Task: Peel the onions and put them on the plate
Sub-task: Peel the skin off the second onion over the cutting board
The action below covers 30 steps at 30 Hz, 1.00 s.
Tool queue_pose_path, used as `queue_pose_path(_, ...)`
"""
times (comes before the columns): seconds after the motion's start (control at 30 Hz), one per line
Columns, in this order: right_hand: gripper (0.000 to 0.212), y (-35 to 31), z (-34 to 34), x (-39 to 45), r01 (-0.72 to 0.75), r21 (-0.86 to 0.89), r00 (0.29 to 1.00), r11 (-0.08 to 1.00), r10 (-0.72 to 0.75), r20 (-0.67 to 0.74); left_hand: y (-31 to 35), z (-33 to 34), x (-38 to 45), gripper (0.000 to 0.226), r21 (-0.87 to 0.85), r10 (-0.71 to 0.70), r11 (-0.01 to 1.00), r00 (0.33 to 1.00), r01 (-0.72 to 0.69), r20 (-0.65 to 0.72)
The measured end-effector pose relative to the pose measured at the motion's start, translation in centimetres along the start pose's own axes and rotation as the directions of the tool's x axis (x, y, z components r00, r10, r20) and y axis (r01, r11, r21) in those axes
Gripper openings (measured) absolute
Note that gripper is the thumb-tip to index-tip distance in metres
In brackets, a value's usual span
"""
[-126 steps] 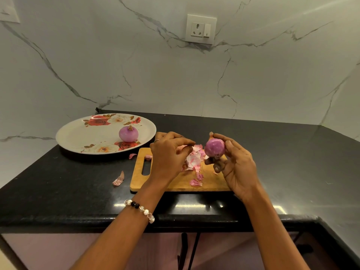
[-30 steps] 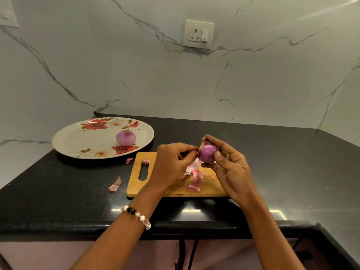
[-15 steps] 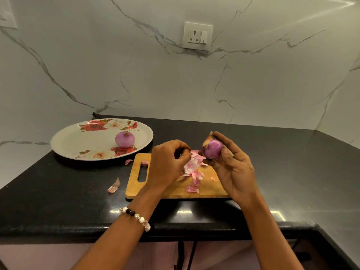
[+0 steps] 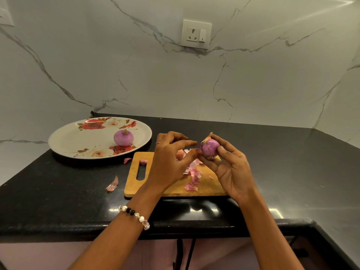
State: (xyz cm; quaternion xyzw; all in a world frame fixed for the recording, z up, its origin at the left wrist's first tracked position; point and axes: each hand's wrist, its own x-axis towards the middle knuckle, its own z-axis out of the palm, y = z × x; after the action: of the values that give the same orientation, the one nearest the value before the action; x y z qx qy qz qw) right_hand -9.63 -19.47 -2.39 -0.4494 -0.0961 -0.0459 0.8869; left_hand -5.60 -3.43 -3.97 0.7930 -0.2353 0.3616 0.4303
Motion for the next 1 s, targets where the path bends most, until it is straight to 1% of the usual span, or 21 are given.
queue_pose_path(0.13,0.046,0.2,-0.2,0.1,-0.035,-0.056,0.998,0.998,0.038,0.043,-0.1,0.2,-0.2,0.059,0.000,0.022,1.000,0.994,-0.022,0.110)
queue_pose_path(0.2,0.053,0.3,-0.2,0.1,-0.042,-0.085,0.997,0.995,0.048,0.065,-0.2,0.2,-0.2,0.062,0.009,0.013,1.000,0.993,-0.015,0.116)
queue_pose_path(0.27,0.057,0.3,-0.2,0.1,-0.041,-0.109,0.997,0.993,0.049,0.068,-0.2,0.1,-0.2,0.060,0.011,0.020,1.000,0.995,-0.021,0.100)
queue_pose_path(0.33,0.058,0.3,-0.1,0.2,-0.023,-0.138,0.998,0.990,0.032,0.063,-0.1,0.1,-0.3,0.056,0.033,0.064,0.997,0.993,-0.068,0.096)
queue_pose_path(0.4,0.057,0.3,0.0,0.2,0.002,-0.172,0.998,0.985,0.008,0.056,-0.2,0.1,-0.3,0.055,0.017,0.075,0.997,0.991,-0.077,0.112)
queue_pose_path(0.47,0.055,0.3,-0.1,0.1,0.024,-0.202,0.999,0.979,-0.017,0.032,-0.2,0.1,-0.3,0.053,-0.030,0.059,0.998,0.988,-0.056,0.139)
queue_pose_path(0.57,0.042,0.4,-0.2,0.0,0.023,-0.226,1.000,0.974,-0.021,0.013,-0.1,0.0,-0.3,0.049,-0.079,0.048,0.996,0.982,-0.034,0.181)
queue_pose_path(0.6,0.041,0.4,-0.3,0.1,0.021,-0.226,1.000,0.974,-0.019,0.009,0.0,0.0,-0.2,0.049,-0.097,0.048,0.995,0.981,-0.030,0.186)
queue_pose_path(0.73,0.042,0.3,-0.8,0.3,0.031,-0.187,0.999,0.982,-0.033,-0.008,0.3,-0.5,-0.2,0.045,-0.166,0.000,0.986,0.993,0.020,0.119)
queue_pose_path(0.8,0.042,0.3,-0.9,0.4,0.045,-0.179,0.999,0.983,-0.044,0.008,0.4,-0.7,-0.2,0.040,-0.167,-0.027,0.985,0.993,0.046,0.114)
queue_pose_path(0.87,0.043,0.3,-1.0,0.3,0.058,-0.179,0.998,0.982,-0.050,0.047,0.5,-0.8,-0.2,0.038,-0.153,-0.049,0.986,0.987,0.072,0.150)
queue_pose_path(1.0,0.046,0.3,-0.9,0.2,0.095,-0.223,0.993,0.970,-0.076,0.090,0.4,-0.7,-0.4,0.043,-0.102,-0.100,0.987,0.974,0.122,0.202)
